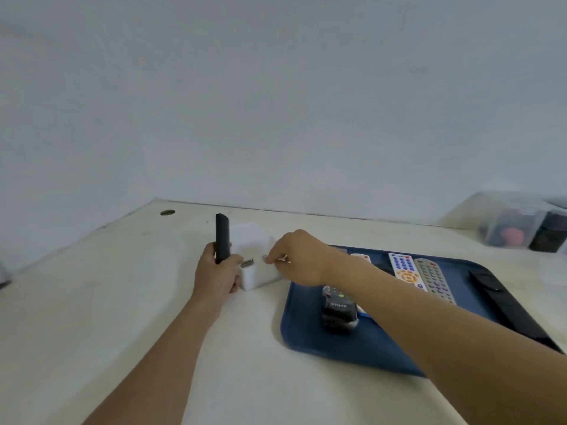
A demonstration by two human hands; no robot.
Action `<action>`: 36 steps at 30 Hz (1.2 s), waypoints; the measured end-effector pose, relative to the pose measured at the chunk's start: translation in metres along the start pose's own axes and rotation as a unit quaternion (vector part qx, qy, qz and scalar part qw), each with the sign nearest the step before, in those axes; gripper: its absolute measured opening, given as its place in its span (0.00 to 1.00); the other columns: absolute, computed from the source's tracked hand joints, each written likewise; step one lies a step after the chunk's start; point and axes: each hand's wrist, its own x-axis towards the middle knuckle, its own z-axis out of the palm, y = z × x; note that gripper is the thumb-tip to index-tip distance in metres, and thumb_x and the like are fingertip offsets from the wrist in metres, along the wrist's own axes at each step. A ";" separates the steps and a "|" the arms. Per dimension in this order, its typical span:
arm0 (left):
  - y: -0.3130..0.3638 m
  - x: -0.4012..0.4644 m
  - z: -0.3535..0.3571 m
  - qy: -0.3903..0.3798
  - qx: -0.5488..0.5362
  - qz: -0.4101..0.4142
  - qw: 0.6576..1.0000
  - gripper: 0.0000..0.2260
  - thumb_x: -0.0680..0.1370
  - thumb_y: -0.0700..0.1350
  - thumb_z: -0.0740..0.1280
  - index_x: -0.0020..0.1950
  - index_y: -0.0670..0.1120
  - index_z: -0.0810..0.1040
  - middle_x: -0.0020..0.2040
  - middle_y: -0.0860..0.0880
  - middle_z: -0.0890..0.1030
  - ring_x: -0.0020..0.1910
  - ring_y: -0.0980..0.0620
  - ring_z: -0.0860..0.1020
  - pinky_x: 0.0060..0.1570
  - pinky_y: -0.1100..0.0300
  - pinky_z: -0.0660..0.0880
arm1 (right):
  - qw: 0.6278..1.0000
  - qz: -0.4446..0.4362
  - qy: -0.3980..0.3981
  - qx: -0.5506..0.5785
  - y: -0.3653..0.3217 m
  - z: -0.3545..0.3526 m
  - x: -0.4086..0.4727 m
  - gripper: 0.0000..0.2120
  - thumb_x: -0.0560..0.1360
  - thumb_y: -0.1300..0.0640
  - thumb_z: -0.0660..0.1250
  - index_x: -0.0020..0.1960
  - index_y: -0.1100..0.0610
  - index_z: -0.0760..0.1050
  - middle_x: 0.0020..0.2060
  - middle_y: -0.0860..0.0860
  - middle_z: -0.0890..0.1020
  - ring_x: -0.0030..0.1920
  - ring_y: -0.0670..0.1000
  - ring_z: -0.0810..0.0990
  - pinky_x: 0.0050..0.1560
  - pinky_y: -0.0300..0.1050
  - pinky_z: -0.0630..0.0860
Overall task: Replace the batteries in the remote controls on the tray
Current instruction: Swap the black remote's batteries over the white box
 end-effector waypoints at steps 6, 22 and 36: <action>-0.003 -0.003 0.005 -0.046 -0.044 0.044 0.997 0.21 0.77 0.28 0.59 0.63 0.48 0.77 0.39 0.48 0.71 0.22 0.59 0.72 0.22 0.67 0.67 | 0.999 -0.004 0.040 -0.002 0.013 -0.014 0.003 0.15 0.77 0.66 0.64 0.59 0.57 0.83 0.57 0.50 0.84 0.52 0.45 0.80 0.52 0.34 0.73; -0.009 -0.012 0.005 -0.089 -0.096 0.105 0.986 0.37 0.61 0.27 0.61 0.65 0.55 0.78 0.44 0.53 0.74 0.31 0.56 0.69 0.35 0.57 0.74 | 0.989 0.005 0.022 -0.146 -0.003 0.027 0.038 0.17 0.71 0.67 0.70 0.59 0.62 0.78 0.52 0.57 0.82 0.50 0.58 0.82 0.49 0.54 0.81; -0.006 -0.014 0.004 -0.091 -0.109 0.093 0.986 0.40 0.66 0.19 0.56 0.66 0.55 0.77 0.62 0.51 0.78 0.35 0.56 0.74 0.32 0.64 0.75 | 0.992 0.054 0.079 -0.085 -0.011 0.035 0.035 0.17 0.73 0.60 0.71 0.61 0.50 0.78 0.52 0.48 0.81 0.52 0.53 0.80 0.45 0.45 0.73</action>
